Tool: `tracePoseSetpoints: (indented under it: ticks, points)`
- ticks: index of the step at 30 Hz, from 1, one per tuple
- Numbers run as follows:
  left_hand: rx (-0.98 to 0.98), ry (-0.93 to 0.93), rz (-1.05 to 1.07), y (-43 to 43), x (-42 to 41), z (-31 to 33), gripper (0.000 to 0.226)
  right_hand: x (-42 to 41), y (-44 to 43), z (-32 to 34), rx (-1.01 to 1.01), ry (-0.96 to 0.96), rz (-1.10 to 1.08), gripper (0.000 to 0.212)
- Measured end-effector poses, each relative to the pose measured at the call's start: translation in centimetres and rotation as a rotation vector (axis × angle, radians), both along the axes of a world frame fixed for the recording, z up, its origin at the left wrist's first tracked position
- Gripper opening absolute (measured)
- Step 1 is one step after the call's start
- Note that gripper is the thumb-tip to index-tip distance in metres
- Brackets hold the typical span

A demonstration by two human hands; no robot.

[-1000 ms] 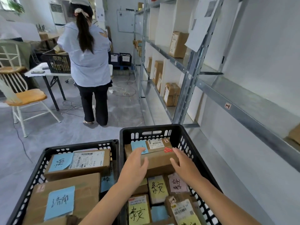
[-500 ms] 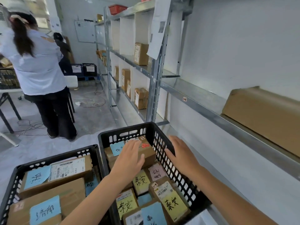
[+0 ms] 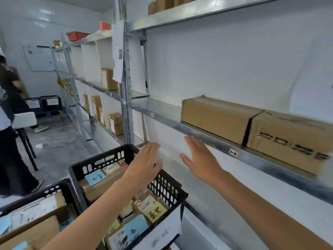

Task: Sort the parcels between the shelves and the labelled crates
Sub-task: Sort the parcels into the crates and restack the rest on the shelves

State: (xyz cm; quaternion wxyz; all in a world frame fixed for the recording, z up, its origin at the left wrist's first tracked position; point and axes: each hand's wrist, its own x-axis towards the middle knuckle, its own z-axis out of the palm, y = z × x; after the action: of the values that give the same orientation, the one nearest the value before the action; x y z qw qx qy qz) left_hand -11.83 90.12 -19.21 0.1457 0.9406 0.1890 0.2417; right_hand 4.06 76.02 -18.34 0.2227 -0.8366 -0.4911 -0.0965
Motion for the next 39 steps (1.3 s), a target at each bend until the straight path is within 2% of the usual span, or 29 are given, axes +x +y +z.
tracePoseSetpoints:
  ticks: [8,12,16,19,25,28,32,34,36,39]
  points:
    - [0.111,-0.168,-0.265,-9.4,4.6,4.2,0.053,0.0,-11.1,3.8,0.203,-0.006,-0.172,0.065]
    - [0.010,-0.205,-0.363,-12.6,8.0,5.6,0.051,1.1,-17.0,6.3,0.249,-0.048,-0.290,0.065]
    - [-0.107,-0.196,-0.421,-14.8,10.8,6.5,0.046,2.0,-22.2,8.1,0.293,-0.101,-0.414,0.055]
    - [-0.141,-0.180,-0.448,-16.2,12.4,7.3,0.045,2.1,-24.7,8.0,0.310,-0.039,-0.500,0.049]
    - [-0.112,-0.213,-0.464,-17.9,14.3,8.2,0.036,2.4,-26.8,7.1,0.321,0.124,-0.556,0.056]
    - [-0.218,-0.228,-0.414,-18.0,15.6,8.8,0.024,2.9,-27.0,7.0,0.311,0.199,-0.587,0.060]
    - [-0.554,-0.279,-0.390,-18.7,16.7,9.3,0.035,3.3,-26.6,7.7,0.360,0.338,-0.568,0.063]
    - [-0.658,-0.311,-0.372,-19.2,16.9,9.4,0.028,3.4,-26.3,8.0,0.401,0.413,-0.571,0.064]
    - [-0.704,-0.315,-0.376,-19.7,16.9,9.2,0.025,3.6,-26.5,8.1,0.443,0.391,-0.631,0.061]
    - [-0.853,-0.320,-0.359,-19.9,16.5,9.3,0.032,4.0,-27.8,8.5,0.570,0.310,-0.747,0.049]
